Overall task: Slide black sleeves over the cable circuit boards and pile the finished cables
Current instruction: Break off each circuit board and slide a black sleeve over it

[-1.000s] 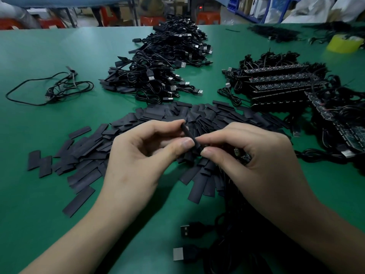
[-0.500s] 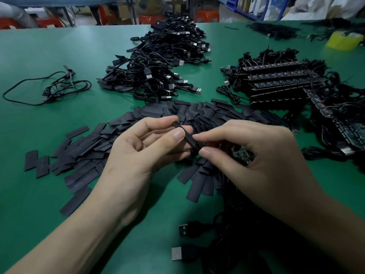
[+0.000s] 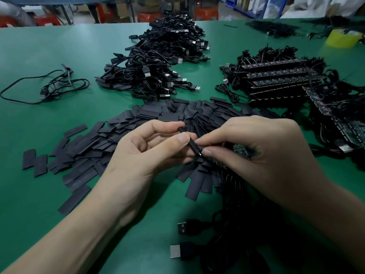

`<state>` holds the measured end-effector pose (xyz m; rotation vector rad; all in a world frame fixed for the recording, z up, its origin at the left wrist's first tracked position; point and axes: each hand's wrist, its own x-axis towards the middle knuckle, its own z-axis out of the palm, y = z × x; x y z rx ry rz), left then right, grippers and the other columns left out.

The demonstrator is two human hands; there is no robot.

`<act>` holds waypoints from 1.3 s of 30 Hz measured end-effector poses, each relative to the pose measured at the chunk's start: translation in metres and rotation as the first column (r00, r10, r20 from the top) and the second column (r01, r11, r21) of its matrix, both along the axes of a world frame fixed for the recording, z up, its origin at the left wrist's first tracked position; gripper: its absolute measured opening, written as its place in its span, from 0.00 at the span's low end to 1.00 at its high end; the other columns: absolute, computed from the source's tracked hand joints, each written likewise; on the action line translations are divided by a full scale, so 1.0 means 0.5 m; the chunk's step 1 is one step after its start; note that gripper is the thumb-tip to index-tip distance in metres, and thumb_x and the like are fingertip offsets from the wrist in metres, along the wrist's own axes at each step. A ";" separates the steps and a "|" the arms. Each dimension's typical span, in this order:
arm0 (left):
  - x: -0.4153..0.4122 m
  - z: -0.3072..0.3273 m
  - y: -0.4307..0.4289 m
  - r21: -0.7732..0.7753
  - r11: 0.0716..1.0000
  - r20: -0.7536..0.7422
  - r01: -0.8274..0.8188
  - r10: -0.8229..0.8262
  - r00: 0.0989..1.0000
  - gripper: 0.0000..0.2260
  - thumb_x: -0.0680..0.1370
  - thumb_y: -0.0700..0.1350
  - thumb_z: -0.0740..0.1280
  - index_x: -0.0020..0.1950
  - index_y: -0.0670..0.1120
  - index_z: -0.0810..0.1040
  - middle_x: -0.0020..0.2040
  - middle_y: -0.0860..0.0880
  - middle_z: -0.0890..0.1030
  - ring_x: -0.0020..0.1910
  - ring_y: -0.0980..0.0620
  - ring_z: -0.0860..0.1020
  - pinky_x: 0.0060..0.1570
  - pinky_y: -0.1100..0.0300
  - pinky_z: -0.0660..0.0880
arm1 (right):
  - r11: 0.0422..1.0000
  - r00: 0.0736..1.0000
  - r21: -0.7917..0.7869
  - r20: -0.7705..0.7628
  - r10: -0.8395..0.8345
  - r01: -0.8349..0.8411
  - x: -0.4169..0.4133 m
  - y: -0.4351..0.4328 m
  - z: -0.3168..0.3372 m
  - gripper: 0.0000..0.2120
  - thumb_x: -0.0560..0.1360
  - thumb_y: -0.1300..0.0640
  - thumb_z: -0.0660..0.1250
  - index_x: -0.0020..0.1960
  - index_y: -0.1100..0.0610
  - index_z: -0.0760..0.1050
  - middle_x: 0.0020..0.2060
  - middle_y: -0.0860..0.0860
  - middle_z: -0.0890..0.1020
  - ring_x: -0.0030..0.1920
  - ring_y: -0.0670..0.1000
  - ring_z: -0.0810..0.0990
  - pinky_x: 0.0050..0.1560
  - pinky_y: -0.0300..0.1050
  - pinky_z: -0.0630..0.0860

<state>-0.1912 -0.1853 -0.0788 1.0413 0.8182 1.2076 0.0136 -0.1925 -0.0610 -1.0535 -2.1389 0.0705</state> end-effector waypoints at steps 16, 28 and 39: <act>0.004 -0.001 -0.005 -0.053 0.998 -0.023 0.034 -0.036 0.999 0.10 0.65 0.43 0.77 0.45 0.47 0.84 0.43 0.42 0.86 0.37 0.49 0.84 0.42 0.60 0.82 | 0.999 0.999 0.033 -0.029 -0.017 0.017 -0.013 -0.009 -0.007 0.04 0.75 0.58 0.72 0.45 0.51 0.85 0.38 0.44 0.84 0.39 0.46 0.81 0.41 0.50 0.75; 0.007 -0.005 -0.001 -0.032 0.989 0.024 -0.145 0.146 0.989 0.11 0.67 0.45 0.75 0.47 0.44 0.84 0.40 0.43 0.86 0.38 0.52 0.85 0.42 0.63 0.81 | 0.965 0.970 -0.253 -0.244 0.011 -0.075 -0.012 -0.003 -0.017 0.04 0.77 0.56 0.73 0.52 0.53 0.84 0.35 0.44 0.84 0.31 0.44 0.83 0.35 0.38 0.79; 0.013 -0.008 -0.011 0.295 0.932 -0.264 -0.212 0.293 0.919 0.07 0.72 0.43 0.73 0.50 0.46 0.84 0.43 0.50 0.88 0.42 0.55 0.86 0.44 0.69 0.78 | 0.896 0.905 -0.418 -0.424 -0.043 -0.153 -0.016 -0.004 -0.028 0.06 0.77 0.59 0.73 0.46 0.48 0.84 0.33 0.48 0.85 0.23 0.44 0.76 0.28 0.36 0.73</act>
